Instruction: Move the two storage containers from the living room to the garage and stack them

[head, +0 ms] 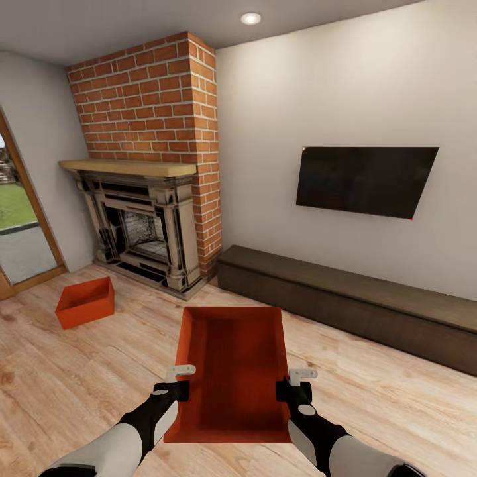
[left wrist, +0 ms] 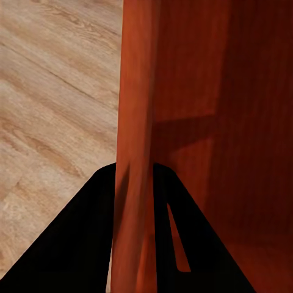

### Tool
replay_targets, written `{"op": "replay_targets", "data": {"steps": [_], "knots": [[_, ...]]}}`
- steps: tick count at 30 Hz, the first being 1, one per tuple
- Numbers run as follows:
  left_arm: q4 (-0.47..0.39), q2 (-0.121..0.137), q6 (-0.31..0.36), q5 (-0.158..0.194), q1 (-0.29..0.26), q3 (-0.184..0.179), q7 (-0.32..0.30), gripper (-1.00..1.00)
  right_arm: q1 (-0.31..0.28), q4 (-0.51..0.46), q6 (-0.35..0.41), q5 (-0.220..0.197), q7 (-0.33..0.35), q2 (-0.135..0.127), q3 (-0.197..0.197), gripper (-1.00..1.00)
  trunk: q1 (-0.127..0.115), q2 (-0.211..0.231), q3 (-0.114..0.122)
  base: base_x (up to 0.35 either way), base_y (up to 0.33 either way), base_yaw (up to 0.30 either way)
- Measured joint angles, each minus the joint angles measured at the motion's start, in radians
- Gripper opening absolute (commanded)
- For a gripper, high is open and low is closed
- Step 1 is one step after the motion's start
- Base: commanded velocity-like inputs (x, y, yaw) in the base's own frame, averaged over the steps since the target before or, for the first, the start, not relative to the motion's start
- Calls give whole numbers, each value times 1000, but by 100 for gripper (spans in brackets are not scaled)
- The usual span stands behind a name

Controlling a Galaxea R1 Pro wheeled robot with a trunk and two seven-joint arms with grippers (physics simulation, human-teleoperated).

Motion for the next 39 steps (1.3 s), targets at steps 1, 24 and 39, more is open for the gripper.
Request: {"op": "replay_targets", "data": {"steps": [1, 24, 39], "knots": [[0, 0, 0, 1, 0, -1, 0, -100, 0, 0, 0, 0, 0, 0, 0, -100, 0, 0, 0, 0, 0, -100], [0, 0, 0, 0, 0, 0, 0, -100, 0, 0, -1, 0, 0, 0, 0, -100, 0, 0, 0, 0, 0, -258], [0, -1, 0, 0, 0, -1, 1, -100, 0, 0, -1, -1, 1, -1, 1, -100, 0, 0, 0, 0, 0, -275]]}}
